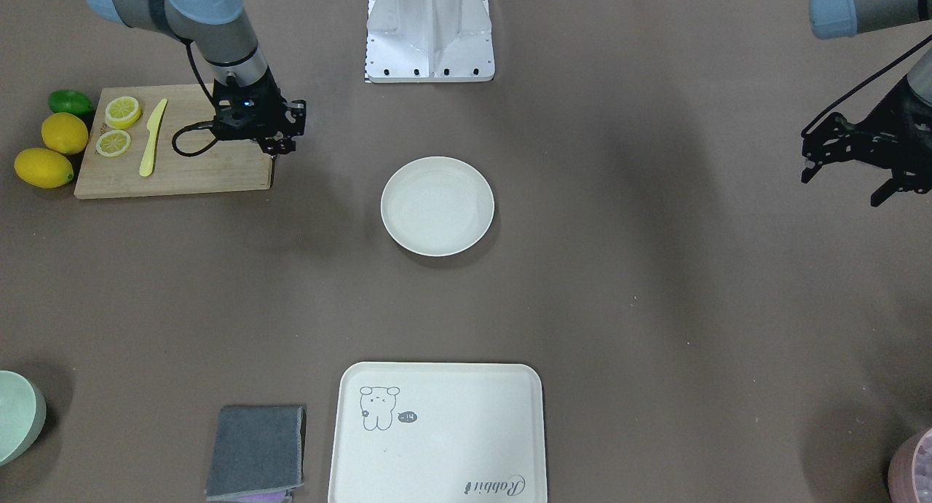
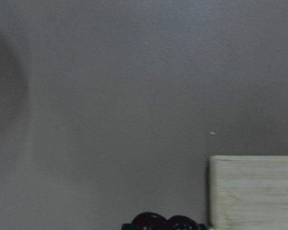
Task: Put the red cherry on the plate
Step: 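Carry the cherries with the right gripper over the white plate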
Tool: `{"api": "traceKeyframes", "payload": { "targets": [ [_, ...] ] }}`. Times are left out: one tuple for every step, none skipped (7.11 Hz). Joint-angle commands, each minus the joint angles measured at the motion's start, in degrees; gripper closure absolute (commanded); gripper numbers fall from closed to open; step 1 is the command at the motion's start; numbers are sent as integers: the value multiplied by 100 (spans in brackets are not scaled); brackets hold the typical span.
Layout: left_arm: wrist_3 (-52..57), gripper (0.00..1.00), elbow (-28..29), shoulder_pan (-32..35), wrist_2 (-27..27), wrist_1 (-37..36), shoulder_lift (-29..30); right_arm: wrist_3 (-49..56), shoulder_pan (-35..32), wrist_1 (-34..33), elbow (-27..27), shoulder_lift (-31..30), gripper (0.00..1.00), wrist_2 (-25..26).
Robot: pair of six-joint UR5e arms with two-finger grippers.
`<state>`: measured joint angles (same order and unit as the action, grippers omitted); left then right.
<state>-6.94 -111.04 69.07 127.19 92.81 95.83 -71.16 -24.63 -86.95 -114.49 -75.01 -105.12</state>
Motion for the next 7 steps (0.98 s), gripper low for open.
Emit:
{"api": "traceKeyframes", "payload": {
  "targets": [
    [9, 2, -5, 1, -1, 0, -11, -870, 63, -340, 1056, 1528, 85, 9],
    [26, 2, -14, 18, -1, 0, -133, -1161, 63, -340, 1635, 2142, 85, 18],
    [52, 2, 12, 79, -1, 0, -152, -1451, 63, -340, 2206, 2714, 84, 26],
    [61, 2, 21, 97, -10, 0, -230, -1627, 63, -331, 2517, 3024, 79, 44],
    [61, 2, 21, 98, -18, 0, -231, -1699, 63, -305, 2624, 3097, 1, 79],
    [9, 2, 39, 98, -1, -9, -292, -1752, 37, -313, 2625, 3107, 0, 97],
    [17, 2, 378, 98, 8, 0, -484, -1752, -33, -331, 2590, 3098, 0, 71]
  ]
}}
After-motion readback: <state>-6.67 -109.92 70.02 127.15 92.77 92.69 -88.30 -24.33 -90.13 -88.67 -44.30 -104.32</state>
